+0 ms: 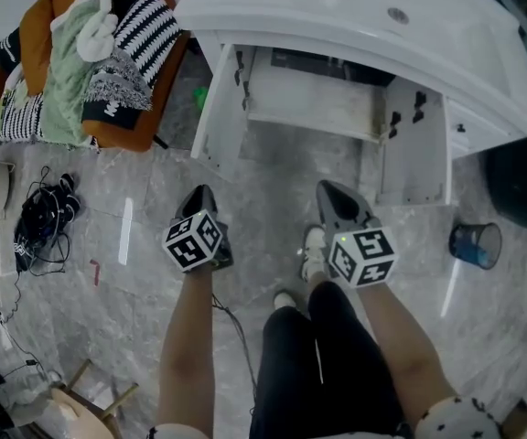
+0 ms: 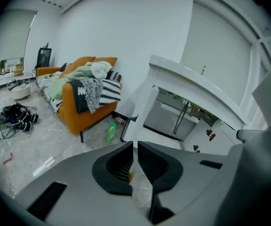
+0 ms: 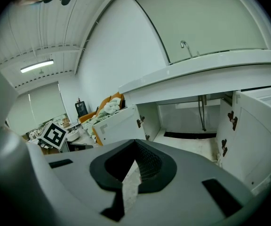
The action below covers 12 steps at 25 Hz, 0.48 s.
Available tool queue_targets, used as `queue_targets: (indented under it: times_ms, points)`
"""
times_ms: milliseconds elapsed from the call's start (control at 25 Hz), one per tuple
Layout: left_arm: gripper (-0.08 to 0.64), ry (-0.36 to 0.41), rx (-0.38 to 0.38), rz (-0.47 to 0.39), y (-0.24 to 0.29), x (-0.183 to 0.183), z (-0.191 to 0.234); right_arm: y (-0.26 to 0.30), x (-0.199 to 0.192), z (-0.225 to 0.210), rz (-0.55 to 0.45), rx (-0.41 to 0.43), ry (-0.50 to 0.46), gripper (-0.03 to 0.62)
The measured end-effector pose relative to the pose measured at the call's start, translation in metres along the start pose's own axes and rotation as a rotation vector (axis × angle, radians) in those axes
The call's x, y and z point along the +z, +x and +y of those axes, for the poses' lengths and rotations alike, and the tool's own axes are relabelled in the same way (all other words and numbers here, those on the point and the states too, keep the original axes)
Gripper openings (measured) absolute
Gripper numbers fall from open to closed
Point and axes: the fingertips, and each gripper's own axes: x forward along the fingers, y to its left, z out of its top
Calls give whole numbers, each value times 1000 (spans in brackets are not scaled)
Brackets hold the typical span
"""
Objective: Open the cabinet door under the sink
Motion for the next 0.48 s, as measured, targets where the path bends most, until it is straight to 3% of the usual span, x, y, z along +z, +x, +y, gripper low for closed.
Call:
queue_targets:
  times_ms: [480]
  points:
    - [5,-96,-51,-49,-82,24,-56,-64,20,28,-5,-4,-3,9]
